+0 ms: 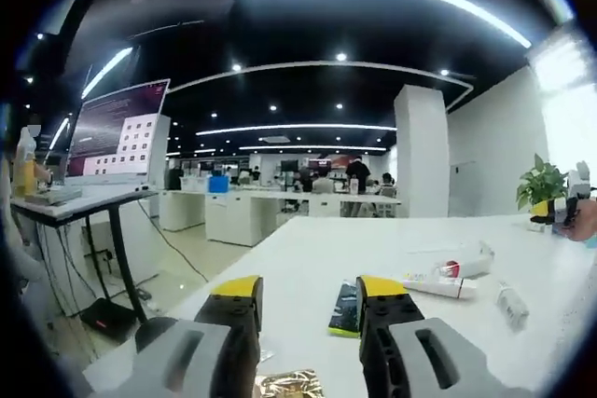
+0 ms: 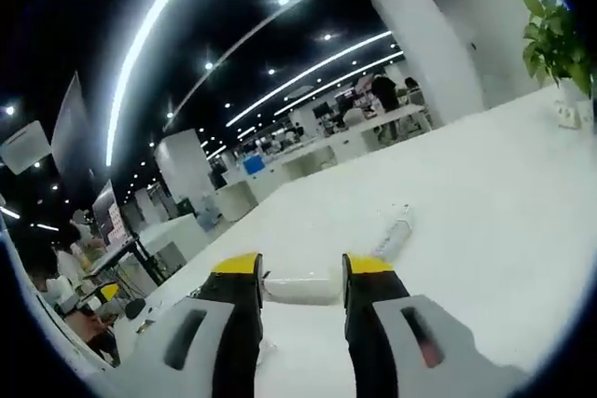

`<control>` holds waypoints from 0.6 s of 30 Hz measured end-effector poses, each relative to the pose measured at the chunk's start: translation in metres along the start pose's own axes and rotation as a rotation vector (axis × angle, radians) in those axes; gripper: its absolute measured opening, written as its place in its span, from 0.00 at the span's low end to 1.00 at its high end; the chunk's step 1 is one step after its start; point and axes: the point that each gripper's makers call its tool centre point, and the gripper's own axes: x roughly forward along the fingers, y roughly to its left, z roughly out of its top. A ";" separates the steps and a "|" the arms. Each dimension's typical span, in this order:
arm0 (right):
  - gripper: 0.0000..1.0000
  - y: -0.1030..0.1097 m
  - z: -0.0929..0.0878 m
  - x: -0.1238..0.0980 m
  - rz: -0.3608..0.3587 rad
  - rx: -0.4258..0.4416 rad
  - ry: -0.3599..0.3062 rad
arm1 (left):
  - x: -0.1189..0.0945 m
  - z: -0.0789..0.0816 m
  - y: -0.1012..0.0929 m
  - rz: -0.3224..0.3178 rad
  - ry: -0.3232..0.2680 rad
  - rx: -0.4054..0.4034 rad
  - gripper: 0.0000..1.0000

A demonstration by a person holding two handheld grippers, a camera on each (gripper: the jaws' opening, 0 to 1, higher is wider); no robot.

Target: Arrange the skincare products in the storage area until every visible bottle or jar stands upright without overlapping.

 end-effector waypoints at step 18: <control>0.37 0.013 -0.039 0.021 0.033 -0.182 0.250 | -0.008 -0.018 -0.001 0.027 0.007 0.036 0.42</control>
